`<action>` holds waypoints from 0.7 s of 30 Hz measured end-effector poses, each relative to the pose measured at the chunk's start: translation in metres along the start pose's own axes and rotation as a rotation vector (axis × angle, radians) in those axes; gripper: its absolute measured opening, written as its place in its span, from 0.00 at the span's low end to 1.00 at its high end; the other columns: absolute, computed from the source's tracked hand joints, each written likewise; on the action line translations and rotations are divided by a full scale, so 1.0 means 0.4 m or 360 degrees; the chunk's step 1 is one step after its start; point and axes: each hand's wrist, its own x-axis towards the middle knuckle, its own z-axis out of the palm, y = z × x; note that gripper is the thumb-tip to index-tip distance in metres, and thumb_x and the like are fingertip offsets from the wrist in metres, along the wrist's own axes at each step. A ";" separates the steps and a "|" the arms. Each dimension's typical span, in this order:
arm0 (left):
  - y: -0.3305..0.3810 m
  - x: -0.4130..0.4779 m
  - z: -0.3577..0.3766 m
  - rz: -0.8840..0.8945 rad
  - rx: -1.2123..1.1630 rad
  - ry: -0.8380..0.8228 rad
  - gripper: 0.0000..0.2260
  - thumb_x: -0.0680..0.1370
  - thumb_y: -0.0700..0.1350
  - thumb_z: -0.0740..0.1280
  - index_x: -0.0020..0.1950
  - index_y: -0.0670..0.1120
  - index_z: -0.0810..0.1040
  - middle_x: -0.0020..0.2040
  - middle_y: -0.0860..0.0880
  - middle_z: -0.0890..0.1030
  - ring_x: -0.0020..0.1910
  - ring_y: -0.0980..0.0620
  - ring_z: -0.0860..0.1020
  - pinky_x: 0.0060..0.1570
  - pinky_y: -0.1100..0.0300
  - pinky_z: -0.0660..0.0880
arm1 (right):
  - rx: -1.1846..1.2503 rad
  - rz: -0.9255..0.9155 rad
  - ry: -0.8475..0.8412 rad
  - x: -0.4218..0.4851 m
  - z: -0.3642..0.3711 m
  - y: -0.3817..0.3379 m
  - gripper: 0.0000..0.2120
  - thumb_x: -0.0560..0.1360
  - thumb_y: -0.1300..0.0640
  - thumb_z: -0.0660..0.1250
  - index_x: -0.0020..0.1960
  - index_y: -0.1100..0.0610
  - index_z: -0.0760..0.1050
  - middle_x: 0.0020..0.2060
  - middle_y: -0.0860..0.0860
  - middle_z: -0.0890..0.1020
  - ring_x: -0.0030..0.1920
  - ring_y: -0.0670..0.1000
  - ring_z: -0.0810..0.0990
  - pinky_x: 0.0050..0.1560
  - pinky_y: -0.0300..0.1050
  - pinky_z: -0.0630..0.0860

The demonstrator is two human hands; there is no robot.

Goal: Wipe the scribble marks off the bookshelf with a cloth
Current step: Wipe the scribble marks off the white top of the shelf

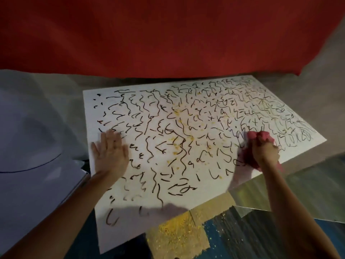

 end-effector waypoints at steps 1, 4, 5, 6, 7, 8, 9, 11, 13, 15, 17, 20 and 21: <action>0.030 -0.009 0.006 -0.0017 -0.0005 -0.0045 0.25 0.83 0.52 0.44 0.79 0.44 0.49 0.79 0.44 0.46 0.77 0.43 0.43 0.73 0.42 0.41 | -0.0033 -0.0013 -0.0029 0.003 0.018 0.017 0.22 0.82 0.47 0.53 0.71 0.57 0.68 0.69 0.63 0.68 0.70 0.65 0.63 0.68 0.60 0.61; 0.100 -0.023 0.019 -0.0079 0.0017 -0.0108 0.25 0.83 0.54 0.44 0.79 0.46 0.48 0.79 0.47 0.44 0.77 0.45 0.41 0.72 0.41 0.41 | 0.0059 -0.0152 -0.0035 -0.004 0.057 0.006 0.21 0.82 0.50 0.54 0.73 0.52 0.66 0.75 0.55 0.61 0.76 0.59 0.54 0.73 0.61 0.54; 0.111 -0.025 0.027 -0.0114 0.0040 -0.0104 0.26 0.83 0.54 0.44 0.79 0.46 0.47 0.79 0.47 0.44 0.77 0.46 0.41 0.72 0.40 0.41 | 0.0097 -0.0216 -0.0049 -0.022 0.069 -0.011 0.20 0.82 0.51 0.55 0.73 0.51 0.66 0.75 0.54 0.61 0.76 0.58 0.53 0.73 0.61 0.54; 0.120 -0.027 0.034 -0.0146 0.0070 -0.0095 0.26 0.83 0.55 0.43 0.79 0.46 0.46 0.79 0.48 0.44 0.77 0.46 0.41 0.72 0.40 0.41 | 0.0133 -0.0307 -0.0063 -0.046 0.083 -0.032 0.20 0.82 0.53 0.55 0.73 0.50 0.67 0.75 0.54 0.62 0.76 0.58 0.53 0.72 0.60 0.55; 0.124 -0.026 0.040 -0.0169 0.0093 -0.0088 0.26 0.82 0.55 0.42 0.79 0.47 0.45 0.79 0.49 0.43 0.77 0.46 0.41 0.72 0.40 0.41 | 0.0156 -0.0409 -0.0091 -0.073 0.096 -0.056 0.20 0.81 0.56 0.56 0.72 0.50 0.68 0.75 0.54 0.63 0.75 0.58 0.54 0.71 0.60 0.56; 0.123 -0.025 0.044 -0.0174 0.0117 -0.0073 0.27 0.82 0.55 0.42 0.79 0.47 0.45 0.79 0.49 0.43 0.77 0.47 0.41 0.73 0.41 0.42 | 0.0141 -0.0521 -0.0136 -0.108 0.106 -0.089 0.20 0.80 0.59 0.56 0.71 0.51 0.69 0.74 0.54 0.65 0.74 0.58 0.58 0.69 0.58 0.60; 0.122 -0.025 0.045 -0.0166 0.0142 -0.0053 0.27 0.82 0.56 0.40 0.79 0.47 0.46 0.79 0.48 0.44 0.78 0.47 0.42 0.73 0.41 0.43 | 0.0122 -0.0647 -0.0193 -0.138 0.117 -0.121 0.21 0.78 0.62 0.56 0.70 0.51 0.70 0.72 0.54 0.67 0.71 0.59 0.62 0.65 0.56 0.64; 0.123 -0.027 0.042 -0.0140 0.0164 -0.0015 0.31 0.79 0.58 0.37 0.79 0.46 0.48 0.79 0.46 0.47 0.78 0.46 0.45 0.72 0.41 0.46 | 0.0237 -0.0954 -0.0311 -0.170 0.125 -0.168 0.22 0.78 0.65 0.55 0.69 0.52 0.71 0.70 0.54 0.70 0.65 0.59 0.67 0.61 0.52 0.66; 0.123 -0.025 0.041 -0.0115 0.0153 0.0012 0.35 0.75 0.59 0.36 0.79 0.45 0.50 0.79 0.45 0.50 0.77 0.45 0.48 0.71 0.40 0.48 | 0.0542 -0.1139 -0.0291 -0.128 0.101 -0.186 0.23 0.77 0.69 0.54 0.68 0.55 0.73 0.67 0.58 0.72 0.61 0.61 0.71 0.62 0.53 0.70; 0.123 -0.024 0.048 -0.0128 0.0142 0.0034 0.36 0.74 0.60 0.36 0.79 0.45 0.53 0.79 0.45 0.53 0.77 0.44 0.50 0.70 0.39 0.50 | 0.0610 -0.1071 -0.0102 -0.016 0.079 -0.170 0.22 0.76 0.68 0.54 0.65 0.58 0.75 0.63 0.61 0.76 0.57 0.64 0.75 0.59 0.58 0.73; 0.125 -0.022 0.050 -0.0122 0.0160 0.0070 0.35 0.75 0.60 0.37 0.78 0.45 0.54 0.78 0.45 0.54 0.76 0.44 0.52 0.69 0.38 0.51 | 0.0381 -0.0851 -0.0047 0.090 0.068 -0.137 0.19 0.80 0.62 0.55 0.69 0.54 0.72 0.67 0.59 0.73 0.65 0.65 0.69 0.64 0.62 0.67; 0.128 -0.020 0.051 -0.0146 0.0155 0.0059 0.34 0.76 0.59 0.38 0.79 0.46 0.53 0.79 0.46 0.53 0.77 0.45 0.51 0.69 0.40 0.50 | -0.0045 -0.0583 -0.0321 0.135 0.088 -0.129 0.21 0.83 0.49 0.50 0.76 0.46 0.59 0.76 0.54 0.57 0.76 0.60 0.49 0.73 0.63 0.45; 0.128 -0.020 0.054 -0.0162 0.0156 0.0059 0.34 0.75 0.59 0.38 0.79 0.47 0.52 0.79 0.47 0.52 0.77 0.46 0.50 0.70 0.41 0.49 | -0.0077 -0.0581 -0.0353 0.121 0.104 -0.145 0.22 0.83 0.48 0.48 0.77 0.46 0.56 0.77 0.53 0.54 0.77 0.59 0.46 0.73 0.61 0.42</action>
